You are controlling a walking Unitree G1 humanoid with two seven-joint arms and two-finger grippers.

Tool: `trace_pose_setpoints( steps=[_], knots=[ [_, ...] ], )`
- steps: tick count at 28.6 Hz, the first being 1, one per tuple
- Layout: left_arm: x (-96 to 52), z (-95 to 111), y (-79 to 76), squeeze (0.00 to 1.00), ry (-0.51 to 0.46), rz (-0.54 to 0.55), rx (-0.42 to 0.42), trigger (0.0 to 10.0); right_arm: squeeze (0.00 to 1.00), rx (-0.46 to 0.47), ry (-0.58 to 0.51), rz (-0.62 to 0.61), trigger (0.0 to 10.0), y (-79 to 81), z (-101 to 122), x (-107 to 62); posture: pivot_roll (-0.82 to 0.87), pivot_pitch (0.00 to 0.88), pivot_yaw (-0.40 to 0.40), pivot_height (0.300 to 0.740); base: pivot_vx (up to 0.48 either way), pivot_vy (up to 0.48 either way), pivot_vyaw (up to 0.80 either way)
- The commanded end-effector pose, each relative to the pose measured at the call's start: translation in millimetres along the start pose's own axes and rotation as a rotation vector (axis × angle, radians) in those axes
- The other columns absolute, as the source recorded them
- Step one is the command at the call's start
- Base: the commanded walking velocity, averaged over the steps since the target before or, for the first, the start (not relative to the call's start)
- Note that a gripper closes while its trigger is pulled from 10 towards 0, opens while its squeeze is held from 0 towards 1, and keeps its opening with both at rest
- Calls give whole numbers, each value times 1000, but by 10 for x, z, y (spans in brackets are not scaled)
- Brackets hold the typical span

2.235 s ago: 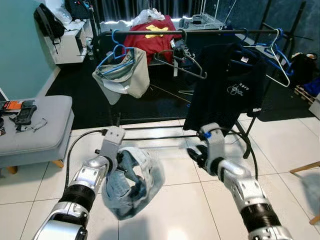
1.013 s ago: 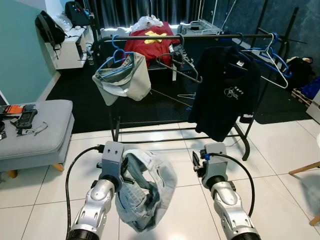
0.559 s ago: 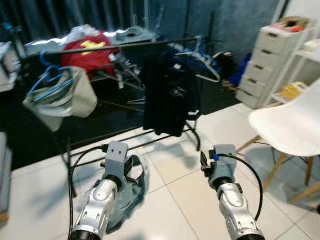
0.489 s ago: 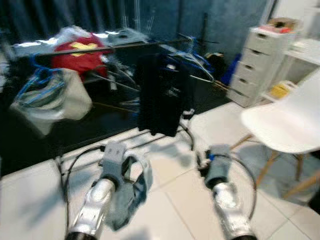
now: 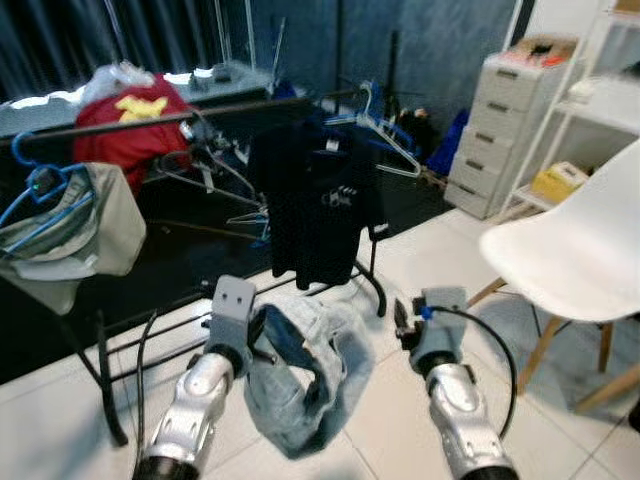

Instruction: Hang hanger

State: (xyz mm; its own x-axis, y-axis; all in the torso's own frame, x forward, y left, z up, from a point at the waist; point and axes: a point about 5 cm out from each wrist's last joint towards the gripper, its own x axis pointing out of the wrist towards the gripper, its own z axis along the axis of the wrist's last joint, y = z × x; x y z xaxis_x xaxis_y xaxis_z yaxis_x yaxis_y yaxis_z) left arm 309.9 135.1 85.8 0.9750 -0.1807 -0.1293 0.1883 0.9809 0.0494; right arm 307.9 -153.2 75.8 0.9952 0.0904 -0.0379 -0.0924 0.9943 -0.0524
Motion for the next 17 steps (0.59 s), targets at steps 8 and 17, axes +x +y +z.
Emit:
trace_pose_setpoints(
  steps=[8, 17],
  knots=[
    [15, 36, 10, 0, -10, 14, -4, 10000, 0, -73, -52, 52, 10000, 33, 117, 34, -56, 19, 49, 740, 317, 0, 197],
    [17, 35, 5, 0, -6, 13, 1, 10000, 0, -79, -91, 66, 10000, 34, 214, 85, -57, 18, 47, 740, 317, 0, 726]
  ],
)
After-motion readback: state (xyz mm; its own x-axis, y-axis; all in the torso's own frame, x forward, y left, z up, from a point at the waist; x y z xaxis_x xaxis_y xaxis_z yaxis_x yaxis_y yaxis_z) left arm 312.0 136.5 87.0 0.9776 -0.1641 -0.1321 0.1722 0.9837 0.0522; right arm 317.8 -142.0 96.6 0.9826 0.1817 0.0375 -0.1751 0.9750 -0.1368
